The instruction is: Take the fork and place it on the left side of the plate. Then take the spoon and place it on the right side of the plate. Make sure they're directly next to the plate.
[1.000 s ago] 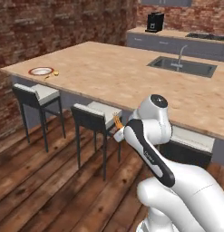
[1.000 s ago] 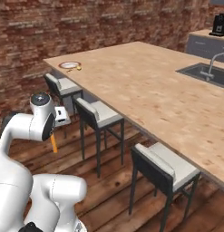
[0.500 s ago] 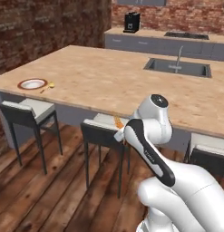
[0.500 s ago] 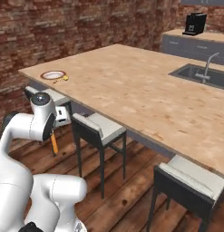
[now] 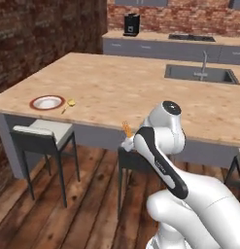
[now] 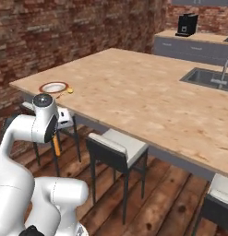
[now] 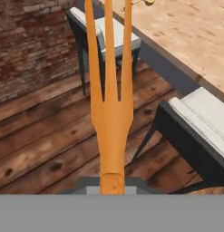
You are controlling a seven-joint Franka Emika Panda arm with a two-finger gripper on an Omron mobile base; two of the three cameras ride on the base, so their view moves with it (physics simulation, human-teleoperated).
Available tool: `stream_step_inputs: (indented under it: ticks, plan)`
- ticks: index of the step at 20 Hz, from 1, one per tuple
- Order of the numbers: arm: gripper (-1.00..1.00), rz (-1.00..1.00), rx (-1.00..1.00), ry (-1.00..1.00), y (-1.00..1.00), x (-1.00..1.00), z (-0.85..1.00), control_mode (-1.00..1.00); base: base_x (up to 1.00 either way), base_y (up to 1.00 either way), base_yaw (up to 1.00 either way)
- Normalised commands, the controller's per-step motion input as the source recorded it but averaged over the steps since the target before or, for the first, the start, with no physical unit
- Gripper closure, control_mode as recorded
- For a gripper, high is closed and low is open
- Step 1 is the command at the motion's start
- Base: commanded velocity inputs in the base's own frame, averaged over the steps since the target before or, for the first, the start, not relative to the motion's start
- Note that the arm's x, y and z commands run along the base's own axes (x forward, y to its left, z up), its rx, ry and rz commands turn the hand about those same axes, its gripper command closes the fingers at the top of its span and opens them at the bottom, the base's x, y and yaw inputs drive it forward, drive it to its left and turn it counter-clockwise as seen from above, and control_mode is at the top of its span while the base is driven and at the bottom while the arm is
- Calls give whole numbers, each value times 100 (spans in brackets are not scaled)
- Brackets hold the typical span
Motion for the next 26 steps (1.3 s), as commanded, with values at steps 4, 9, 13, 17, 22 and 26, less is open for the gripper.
stream_step_inputs:
  ticks: [4, 9, 13, 17, 22, 26]
  plan:
    - [100, 0, 0, 0, 0, 0, 0, 100, 89, 100, -27]
    - [100, 0, 0, 0, 0, 0, 0, 100, 89, 100, -27]
    - [100, 0, 0, 0, 0, 0, 0, 100, 87, 100, -26]
    - [100, 0, 0, 0, 0, 0, 0, 100, 87, 100, -26]
    - [100, 0, 0, 0, 0, 0, 0, 100, 82, 100, -27]
    - [100, 0, 0, 0, 0, 0, 0, 100, 61, 100, -36]
